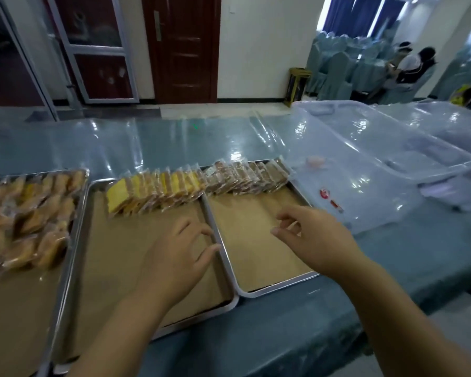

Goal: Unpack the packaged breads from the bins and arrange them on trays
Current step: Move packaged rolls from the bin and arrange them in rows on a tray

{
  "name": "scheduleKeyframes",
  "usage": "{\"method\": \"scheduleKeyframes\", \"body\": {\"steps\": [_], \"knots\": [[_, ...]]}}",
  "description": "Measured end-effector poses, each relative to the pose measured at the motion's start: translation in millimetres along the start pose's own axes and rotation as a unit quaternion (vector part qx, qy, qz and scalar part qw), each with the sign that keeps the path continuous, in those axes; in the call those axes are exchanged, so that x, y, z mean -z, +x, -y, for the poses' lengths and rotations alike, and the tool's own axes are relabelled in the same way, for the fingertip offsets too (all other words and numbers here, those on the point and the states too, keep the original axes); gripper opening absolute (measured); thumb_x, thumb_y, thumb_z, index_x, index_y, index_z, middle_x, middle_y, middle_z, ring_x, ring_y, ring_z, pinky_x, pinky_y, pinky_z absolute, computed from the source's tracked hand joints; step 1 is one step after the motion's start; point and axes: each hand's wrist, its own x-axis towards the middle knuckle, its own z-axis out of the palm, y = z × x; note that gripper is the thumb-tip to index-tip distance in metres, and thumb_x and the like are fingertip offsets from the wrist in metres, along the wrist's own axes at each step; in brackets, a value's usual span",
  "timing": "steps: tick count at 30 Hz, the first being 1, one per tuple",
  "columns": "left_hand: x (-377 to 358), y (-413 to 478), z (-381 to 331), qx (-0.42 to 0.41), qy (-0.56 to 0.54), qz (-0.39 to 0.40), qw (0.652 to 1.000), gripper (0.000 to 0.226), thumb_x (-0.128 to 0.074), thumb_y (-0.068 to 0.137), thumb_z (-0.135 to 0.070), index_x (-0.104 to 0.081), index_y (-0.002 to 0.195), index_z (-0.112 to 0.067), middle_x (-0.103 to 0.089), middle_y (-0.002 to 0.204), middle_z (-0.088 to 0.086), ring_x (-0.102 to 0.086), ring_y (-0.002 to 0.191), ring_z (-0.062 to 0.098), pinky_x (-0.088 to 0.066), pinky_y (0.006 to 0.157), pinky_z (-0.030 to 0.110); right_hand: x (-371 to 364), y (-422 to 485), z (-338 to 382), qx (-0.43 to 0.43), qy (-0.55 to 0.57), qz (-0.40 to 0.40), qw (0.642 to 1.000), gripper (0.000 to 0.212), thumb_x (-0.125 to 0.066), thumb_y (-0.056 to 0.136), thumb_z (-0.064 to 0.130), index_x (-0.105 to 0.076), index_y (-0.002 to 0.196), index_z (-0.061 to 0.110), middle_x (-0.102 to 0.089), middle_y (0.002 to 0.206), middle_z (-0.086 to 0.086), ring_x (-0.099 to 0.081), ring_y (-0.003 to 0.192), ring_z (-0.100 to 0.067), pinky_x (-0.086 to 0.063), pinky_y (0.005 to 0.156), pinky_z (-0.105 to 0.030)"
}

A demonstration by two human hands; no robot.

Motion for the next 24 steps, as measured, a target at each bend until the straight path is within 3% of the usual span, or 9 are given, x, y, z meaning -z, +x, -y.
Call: {"method": "scheduleKeyframes", "body": {"steps": [4,8,14,20,24], "knots": [[-17.8,35.0,-22.1,-0.024,0.006,0.022,0.999,0.017,-0.066,0.08,-0.04,-0.061,0.093,-0.03,-0.052,0.092,-0.015,-0.051,0.084,0.005,-0.048,0.068,0.028,34.5,11.7,-38.7,-0.011,0.008,-0.035,0.999,0.025,-0.064,0.083,0.042,-0.064,0.104,0.029,-0.058,0.083,0.019,-0.058,0.083,-0.008,-0.049,0.077,-0.031],[-43.8,85.9,-40.9,-0.058,0.017,0.021,0.998,0.018,-0.072,0.078,-0.031,-0.066,0.091,-0.02,-0.057,0.088,-0.009,-0.053,0.081,0.009,-0.036,0.068,0.013,65.6,38.8,-74.5,-0.012,-0.012,-0.064,0.998,0.021,-0.065,0.081,0.042,-0.065,0.098,0.03,-0.058,0.08,0.018,-0.059,0.082,-0.009,-0.048,0.074,-0.03],[-91.0,170.0,-69.7,-0.091,-0.018,0.039,0.995,0.015,-0.066,0.082,-0.037,-0.063,0.092,-0.026,-0.053,0.086,-0.014,-0.052,0.082,0.008,-0.045,0.071,0.028,108.5,85.8,-130.8,-0.023,-0.045,-0.097,0.994,0.017,-0.065,0.082,0.04,-0.065,0.095,0.03,-0.052,0.07,0.025,-0.058,0.069,-0.004,-0.043,0.063,-0.021],[-135.5,242.4,-99.5,-0.123,-0.029,0.05,0.991,0.013,-0.066,0.08,-0.041,-0.06,0.087,-0.032,-0.056,0.087,-0.017,-0.054,0.082,0.007,-0.047,0.067,0.03,142.8,133.1,-195.1,-0.031,-0.06,-0.124,0.99,0.019,-0.066,0.081,0.04,-0.067,0.095,0.027,-0.058,0.075,0.018,-0.057,0.069,-0.007,-0.043,0.061,-0.022],[-165.2,287.7,-115.4,-0.126,-0.026,0.068,0.989,0.011,-0.066,0.081,-0.038,-0.061,0.087,-0.029,-0.057,0.086,-0.013,-0.054,0.081,0.009,-0.048,0.068,0.033,153.4,171.2,-243.2,-0.025,-0.07,-0.091,0.993,0.021,-0.064,0.084,0.041,-0.066,0.099,0.027,-0.063,0.083,0.014,-0.059,0.074,-0.01,-0.048,0.067,-0.028]]}}
